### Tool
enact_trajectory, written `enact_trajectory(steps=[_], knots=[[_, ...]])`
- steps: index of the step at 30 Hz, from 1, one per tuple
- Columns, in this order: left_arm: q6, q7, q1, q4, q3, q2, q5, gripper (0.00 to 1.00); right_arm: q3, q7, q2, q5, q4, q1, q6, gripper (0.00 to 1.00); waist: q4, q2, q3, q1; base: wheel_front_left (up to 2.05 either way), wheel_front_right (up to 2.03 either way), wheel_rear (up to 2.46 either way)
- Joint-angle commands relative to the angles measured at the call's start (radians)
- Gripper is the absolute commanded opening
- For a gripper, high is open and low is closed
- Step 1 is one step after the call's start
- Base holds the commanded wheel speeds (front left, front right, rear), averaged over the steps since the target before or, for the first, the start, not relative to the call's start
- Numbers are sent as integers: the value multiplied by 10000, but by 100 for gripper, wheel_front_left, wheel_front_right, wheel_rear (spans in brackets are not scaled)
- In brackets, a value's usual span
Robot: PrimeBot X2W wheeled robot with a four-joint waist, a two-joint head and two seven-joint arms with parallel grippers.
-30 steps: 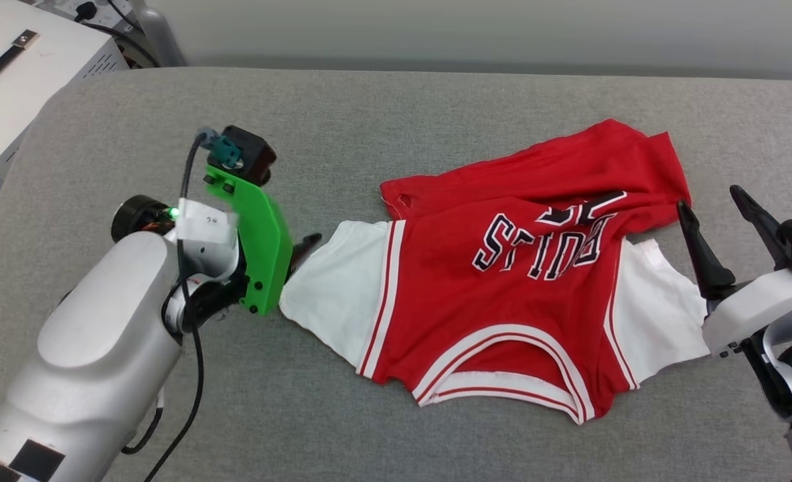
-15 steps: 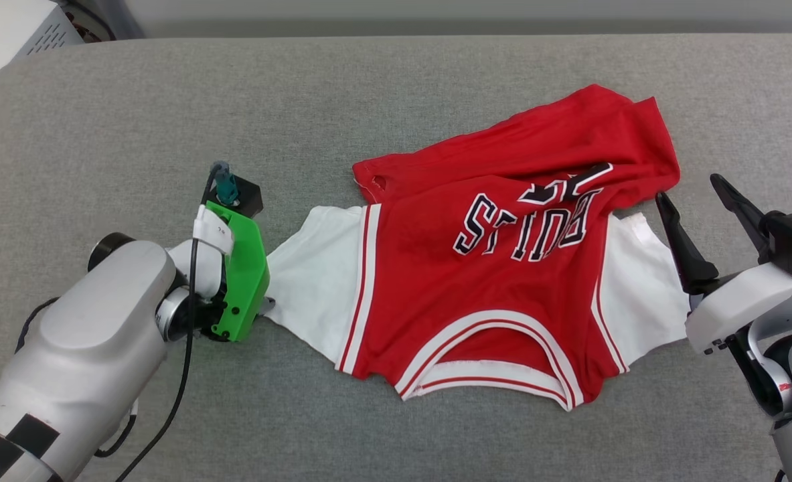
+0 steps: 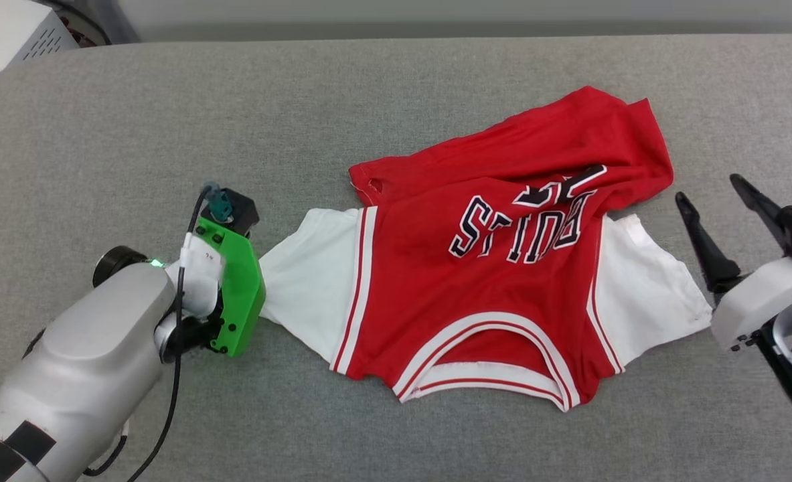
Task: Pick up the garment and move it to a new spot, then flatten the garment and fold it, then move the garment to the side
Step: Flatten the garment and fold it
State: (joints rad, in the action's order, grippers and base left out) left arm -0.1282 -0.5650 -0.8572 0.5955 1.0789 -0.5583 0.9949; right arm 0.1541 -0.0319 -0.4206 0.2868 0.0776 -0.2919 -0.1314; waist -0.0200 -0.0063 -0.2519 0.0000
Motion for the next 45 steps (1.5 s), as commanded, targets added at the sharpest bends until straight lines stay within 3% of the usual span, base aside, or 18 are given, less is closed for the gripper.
enact_trajectory(steps=[1, 5, 9, 15, 20, 25, 30, 38, 45], knots=[[-24, 339, 378, 86, 57, -96, 284, 0, -141, -159, -294, 118, -83, -219, 7, 100, 135, 63, 373, 0, 0, 0, 0], [-25, 1247, 692, -140, 96, -405, 520, 0, -439, -735, -1024, 529, -320, -414, 7, 100, 313, 63, 785, 0, 0, 0, 0], [-25, 2063, 962, -428, 40, -776, 662, 0, -253, -2092, -1864, 1323, -385, -643, 7, 100, 495, 63, 1073, 0, 0, 0, 0], [-25, 2767, 1144, -958, -73, -1162, 739, 0, 1149, -5224, -3520, 3060, -392, -687, 7, 100, 826, 63, 1250, 0, 0, 0, 0], [100, 2933, 1150, -1445, -112, -1302, 651, 0, 2175, -7221, -4334, 4329, -201, -834, 7, 100, 1058, 63, 1179, 0, 0, 0, 0], [312, 2939, 1084, -1894, -139, -1355, 579, 0, 2788, -8344, -4337, 4858, 621, -1072, 7, 100, 1254, 63, 945, 0, 0, 0, 0], [495, 2924, 958, -2273, -192, -1378, 532, 0, 3274, -8449, -3919, 4835, 1435, -1571, 7, 100, 1376, 63, 530, 0, 0, 0, 0], [658, 2979, 753, -2530, -282, -1334, 480, 0, 4150, -7790, -3111, 4846, 2979, -1707, 7, 100, 1421, 63, 25, 0, 0, 0, 0], [644, 3021, 768, -2422, -256, -1274, 499, 0, 4963, -6846, -2805, 5155, 3662, -1547, 7, 100, 1324, 63, -18, 0, 0, 0, 0]])
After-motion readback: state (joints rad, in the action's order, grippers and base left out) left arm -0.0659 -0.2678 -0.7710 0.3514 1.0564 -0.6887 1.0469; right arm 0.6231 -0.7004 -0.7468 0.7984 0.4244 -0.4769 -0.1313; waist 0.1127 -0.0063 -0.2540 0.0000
